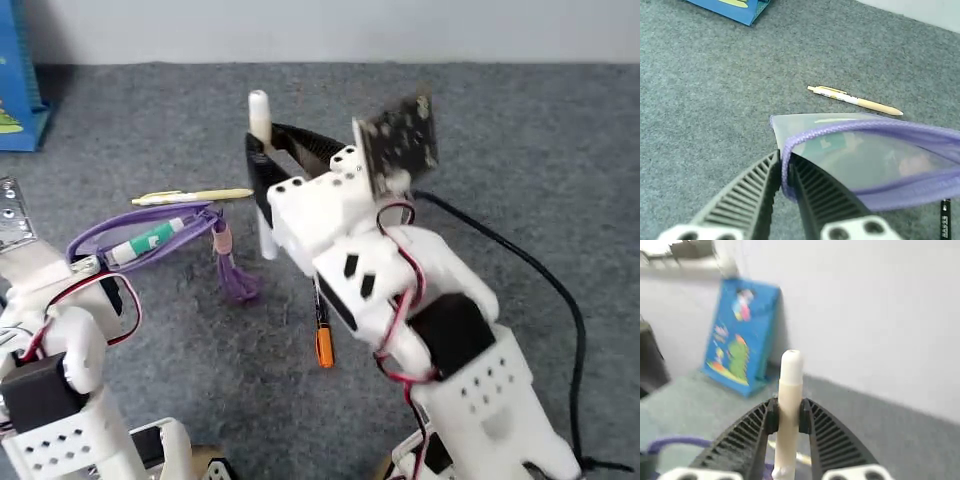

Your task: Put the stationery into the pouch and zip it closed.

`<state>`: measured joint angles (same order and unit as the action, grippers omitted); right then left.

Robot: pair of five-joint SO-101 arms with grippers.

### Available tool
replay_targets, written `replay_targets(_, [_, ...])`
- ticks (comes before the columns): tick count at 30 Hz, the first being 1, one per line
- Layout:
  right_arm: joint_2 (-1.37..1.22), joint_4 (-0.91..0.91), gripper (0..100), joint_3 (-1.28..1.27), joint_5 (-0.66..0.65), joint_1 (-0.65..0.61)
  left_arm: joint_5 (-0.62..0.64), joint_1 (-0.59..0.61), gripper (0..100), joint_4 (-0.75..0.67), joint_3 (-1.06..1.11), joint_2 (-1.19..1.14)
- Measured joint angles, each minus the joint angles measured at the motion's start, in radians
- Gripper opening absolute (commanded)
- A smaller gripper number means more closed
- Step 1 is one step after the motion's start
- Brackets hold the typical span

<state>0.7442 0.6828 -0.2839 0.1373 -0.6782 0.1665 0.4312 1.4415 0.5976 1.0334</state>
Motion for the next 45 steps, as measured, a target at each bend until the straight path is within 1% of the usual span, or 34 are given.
replay_targets(9, [0.219, -0.468, 0.8, -0.338, 0.0, -0.094, 0.0, 0.0, 1, 0.0, 0.0, 0.0])
replay_targets(14, [0.327, -0.697, 0.8, -0.523, 0.0, -0.153, 0.0, 0.0, 1, 0.0, 0.0, 0.0])
replay_targets(19, [0.365, -0.962, 0.8, -0.706, 0.0, -0.198, 0.0, 0.0, 1, 0.0, 0.0, 0.0])
replay_targets(22, [0.35, -1.091, 0.8, -0.761, 0.0, -0.213, 0.0, 0.0, 1, 0.0, 0.0, 0.0])
replay_targets(28, [0.209, -1.243, 0.8, -0.764, 0.0, -0.213, 0.0, 0.0, 1, 0.0, 0.0, 0.0])
replay_targets(39, [-0.146, -1.476, 0.8, -0.764, -0.008, -0.212, 0.0, 0.0, 1, 0.0, 0.0, 0.0])
replay_targets(41, [-0.19, -1.484, 0.9, -0.764, -0.038, -0.207, 0.0, 0.0, 1, 0.0, 0.0, 0.0])
replay_targets(43, [-0.23, -1.487, 1.3, -0.764, -0.104, -0.207, 0.0, 0.0, 1, 0.0, 0.0, 0.0])
replay_targets(45, [-0.242, -1.475, 5.4, -0.764, -0.186, -0.213, 0.0, 0.0, 1, 0.0, 0.0, 0.0])
